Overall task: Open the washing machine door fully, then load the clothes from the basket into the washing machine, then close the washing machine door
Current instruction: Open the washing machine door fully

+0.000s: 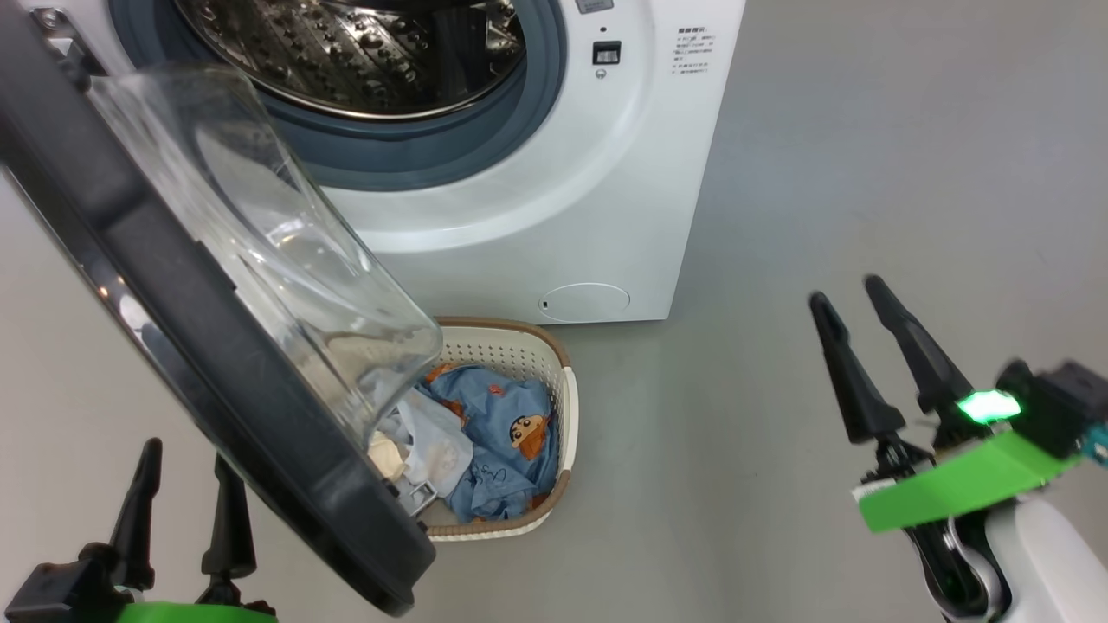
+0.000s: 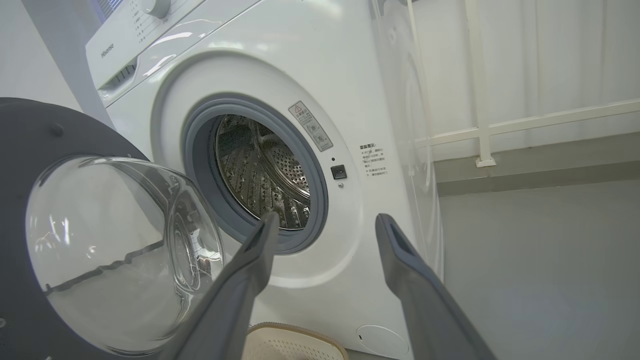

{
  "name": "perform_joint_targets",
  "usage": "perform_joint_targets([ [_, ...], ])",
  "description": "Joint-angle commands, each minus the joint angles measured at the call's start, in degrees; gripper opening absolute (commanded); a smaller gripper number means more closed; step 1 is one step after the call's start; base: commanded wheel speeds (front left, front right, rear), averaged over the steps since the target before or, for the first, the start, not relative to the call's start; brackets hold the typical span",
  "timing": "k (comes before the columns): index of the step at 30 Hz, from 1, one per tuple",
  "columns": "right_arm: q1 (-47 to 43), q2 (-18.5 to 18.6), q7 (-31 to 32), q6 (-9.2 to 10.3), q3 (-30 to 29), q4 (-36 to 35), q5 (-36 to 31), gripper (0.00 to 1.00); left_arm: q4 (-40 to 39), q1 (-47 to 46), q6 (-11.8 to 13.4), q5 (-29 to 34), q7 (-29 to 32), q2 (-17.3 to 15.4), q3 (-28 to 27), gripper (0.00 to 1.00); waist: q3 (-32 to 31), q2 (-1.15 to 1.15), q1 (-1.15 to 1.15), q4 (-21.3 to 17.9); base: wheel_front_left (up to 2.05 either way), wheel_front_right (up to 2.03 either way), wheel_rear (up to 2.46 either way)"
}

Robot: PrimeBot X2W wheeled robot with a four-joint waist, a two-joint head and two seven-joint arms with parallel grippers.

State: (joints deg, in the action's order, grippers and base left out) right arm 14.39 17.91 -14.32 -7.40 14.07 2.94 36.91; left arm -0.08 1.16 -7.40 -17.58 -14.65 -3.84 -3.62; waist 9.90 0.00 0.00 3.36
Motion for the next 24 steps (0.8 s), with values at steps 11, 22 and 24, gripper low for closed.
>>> perform_joint_targets([
  [11, -9.94, -7.08, -0.67, -0.09, -9.95, -4.49, -11.76, 1.0, -1.25, -0.27, -0.09, 0.81, -0.35, -0.65, -2.28, 1.0, 0.0, 0.0, 0.0, -1.05, 0.0, 0.0, 0.0],
  [22, -15.07, -11.36, -0.67, -0.09, -15.83, -5.62, -19.01, 1.0, -1.03, 0.08, -0.09, 0.99, -0.35, -0.7, -2.74, 1.0, -0.52, 0.0, 0.0, -1.68, 0.0, 0.0, 0.0],
  [24, -15.78, -11.79, -0.67, -0.09, -16.66, -5.84, -20.58, 1.0, -0.94, 0.37, -0.09, 1.06, -0.35, -0.63, -2.82, 1.0, -0.87, 0.0, 0.0, -1.82, 0.0, 0.0, 0.0],
])
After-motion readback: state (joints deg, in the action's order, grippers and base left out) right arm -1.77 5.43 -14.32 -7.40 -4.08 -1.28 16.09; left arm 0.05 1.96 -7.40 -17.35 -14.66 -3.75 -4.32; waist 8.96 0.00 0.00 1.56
